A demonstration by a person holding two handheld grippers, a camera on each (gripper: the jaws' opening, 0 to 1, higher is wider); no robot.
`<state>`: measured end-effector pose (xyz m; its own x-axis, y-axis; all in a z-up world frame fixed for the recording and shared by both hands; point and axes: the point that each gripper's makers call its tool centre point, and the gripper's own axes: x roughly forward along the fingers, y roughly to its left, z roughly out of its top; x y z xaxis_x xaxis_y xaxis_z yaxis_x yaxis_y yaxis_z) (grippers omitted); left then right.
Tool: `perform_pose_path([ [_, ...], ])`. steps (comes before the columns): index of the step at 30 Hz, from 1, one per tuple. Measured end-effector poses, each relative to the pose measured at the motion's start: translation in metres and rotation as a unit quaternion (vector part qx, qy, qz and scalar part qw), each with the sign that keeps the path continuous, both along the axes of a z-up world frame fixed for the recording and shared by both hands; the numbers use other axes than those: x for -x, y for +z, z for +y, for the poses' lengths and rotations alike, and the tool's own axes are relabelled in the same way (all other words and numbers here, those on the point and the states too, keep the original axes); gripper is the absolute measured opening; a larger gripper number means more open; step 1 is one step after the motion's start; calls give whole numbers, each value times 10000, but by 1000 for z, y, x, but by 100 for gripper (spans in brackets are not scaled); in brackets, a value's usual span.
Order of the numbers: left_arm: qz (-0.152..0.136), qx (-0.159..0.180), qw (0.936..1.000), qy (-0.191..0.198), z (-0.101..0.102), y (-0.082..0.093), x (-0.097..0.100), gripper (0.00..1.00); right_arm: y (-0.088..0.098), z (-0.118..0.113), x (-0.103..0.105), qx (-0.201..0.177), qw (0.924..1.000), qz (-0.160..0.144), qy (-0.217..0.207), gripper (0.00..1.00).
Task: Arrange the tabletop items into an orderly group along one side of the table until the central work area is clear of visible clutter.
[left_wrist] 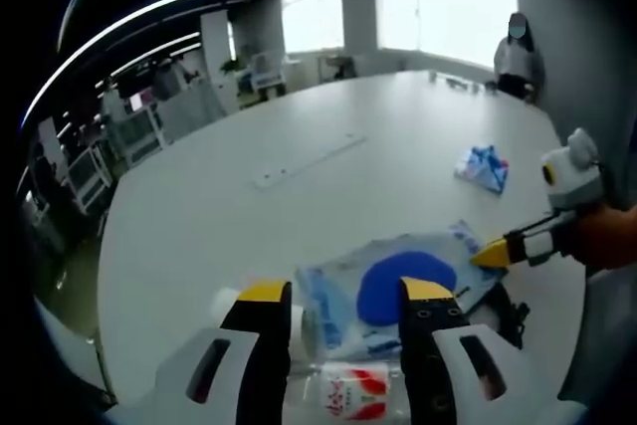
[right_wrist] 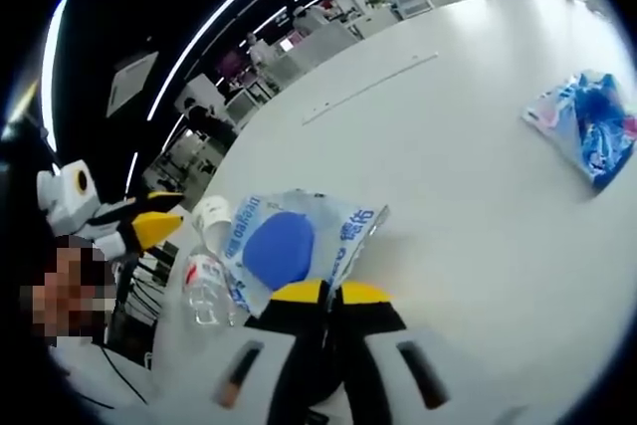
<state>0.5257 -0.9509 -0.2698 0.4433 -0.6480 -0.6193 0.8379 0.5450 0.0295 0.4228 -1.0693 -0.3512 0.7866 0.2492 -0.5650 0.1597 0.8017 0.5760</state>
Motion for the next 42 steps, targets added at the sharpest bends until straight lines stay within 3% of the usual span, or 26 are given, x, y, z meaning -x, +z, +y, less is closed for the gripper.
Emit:
perform_pose_path([
  [20, 135, -238, 9996, -21, -11, -14, -8, 36, 3, -3, 1, -227, 9994, -261, -18, 0],
  [28, 166, -515, 9985, -55, -17, -22, -15, 34, 4, -3, 2, -194, 9992, -362, 11, 0],
  [36, 478, -937, 9944, -47, -25, -39, -25, 34, 4, -3, 2, -211, 9990, -393, -3, 0],
  [42, 953, -1311, 9868, 27, -26, -54, -32, 28, 3, -4, 1, -261, 9988, -409, -44, 0],
])
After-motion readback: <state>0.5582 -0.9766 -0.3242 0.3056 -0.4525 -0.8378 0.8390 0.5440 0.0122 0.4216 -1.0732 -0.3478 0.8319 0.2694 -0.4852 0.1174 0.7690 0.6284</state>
